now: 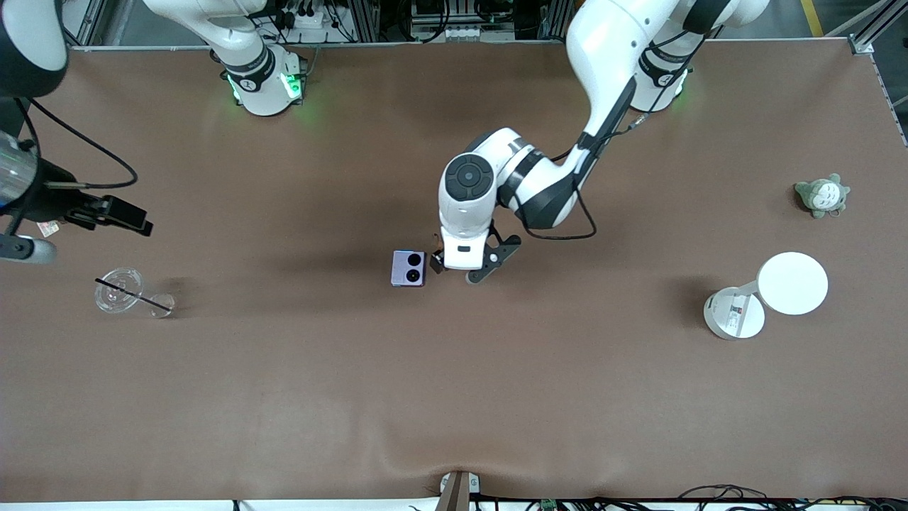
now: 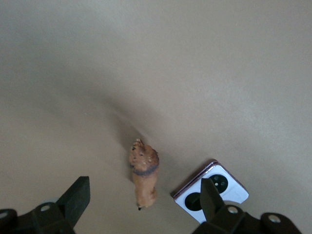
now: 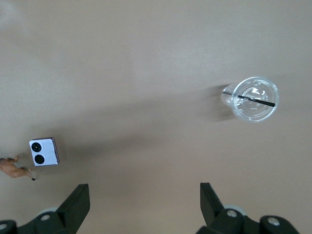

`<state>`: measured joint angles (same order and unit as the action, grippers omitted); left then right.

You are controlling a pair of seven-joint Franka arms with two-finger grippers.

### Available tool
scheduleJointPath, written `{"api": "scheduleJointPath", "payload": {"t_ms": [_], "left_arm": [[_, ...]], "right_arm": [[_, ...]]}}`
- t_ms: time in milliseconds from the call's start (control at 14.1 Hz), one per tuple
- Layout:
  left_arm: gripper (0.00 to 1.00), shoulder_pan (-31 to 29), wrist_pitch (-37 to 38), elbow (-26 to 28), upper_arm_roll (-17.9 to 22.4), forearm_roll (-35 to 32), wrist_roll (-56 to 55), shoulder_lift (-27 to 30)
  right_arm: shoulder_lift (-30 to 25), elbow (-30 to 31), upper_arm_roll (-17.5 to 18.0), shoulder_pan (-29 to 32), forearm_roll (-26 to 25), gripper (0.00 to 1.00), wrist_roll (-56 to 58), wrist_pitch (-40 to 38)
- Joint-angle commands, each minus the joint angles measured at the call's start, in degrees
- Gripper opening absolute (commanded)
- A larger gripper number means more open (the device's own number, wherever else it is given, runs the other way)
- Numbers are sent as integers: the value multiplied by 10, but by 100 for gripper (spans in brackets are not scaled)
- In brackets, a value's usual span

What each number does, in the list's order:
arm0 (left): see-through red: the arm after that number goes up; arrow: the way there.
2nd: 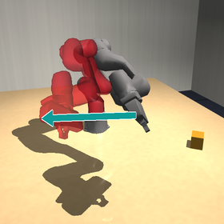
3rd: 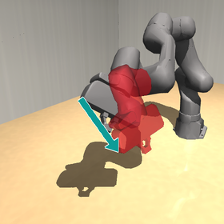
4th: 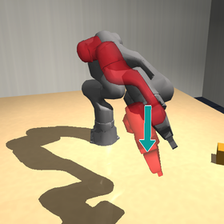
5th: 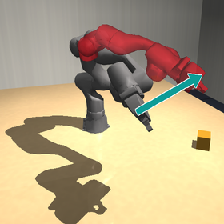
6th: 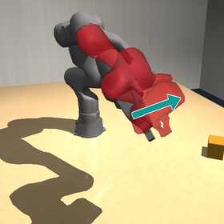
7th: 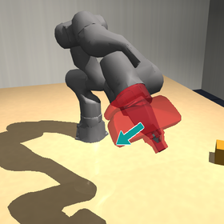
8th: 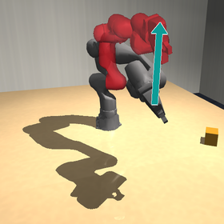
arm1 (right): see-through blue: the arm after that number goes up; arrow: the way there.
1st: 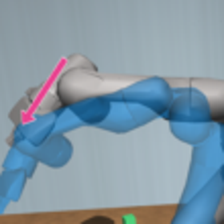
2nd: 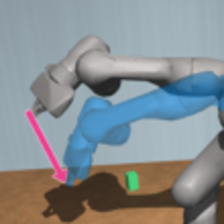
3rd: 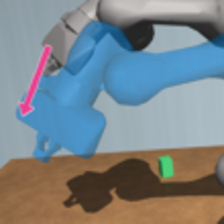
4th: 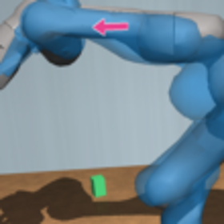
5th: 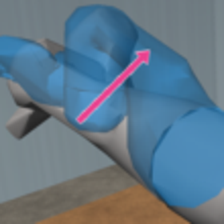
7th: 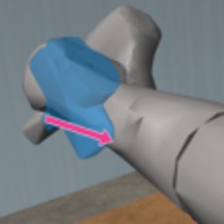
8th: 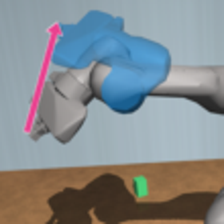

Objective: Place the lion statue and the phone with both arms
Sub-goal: 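Reach the left gripper to the brown lion figurine and grasp it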

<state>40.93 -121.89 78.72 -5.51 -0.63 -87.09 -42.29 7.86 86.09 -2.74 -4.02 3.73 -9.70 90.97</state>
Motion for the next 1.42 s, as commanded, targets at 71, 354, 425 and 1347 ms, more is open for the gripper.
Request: {"api": "scheduleJointPath", "payload": {"t_ms": [71, 354, 425, 1347], "left_arm": [[100, 21, -15, -17, 10, -8, -16, -35], [100, 27, -39, -16, 10, -23, -28, -65], [100, 27, -46, -16, 10, -23, -28, -69], [0, 17, -42, -17, 15, -41, 47, -51]], "right_arm": [[18, -14, -2, -8, 7, 100, -24, 8], [33, -14, -2, -20, 6, 100, -65, 32], [40, -14, -2, -25, 6, 100, -71, 42], [113, -16, -2, -73, 0, 100, -168, 126]]}}
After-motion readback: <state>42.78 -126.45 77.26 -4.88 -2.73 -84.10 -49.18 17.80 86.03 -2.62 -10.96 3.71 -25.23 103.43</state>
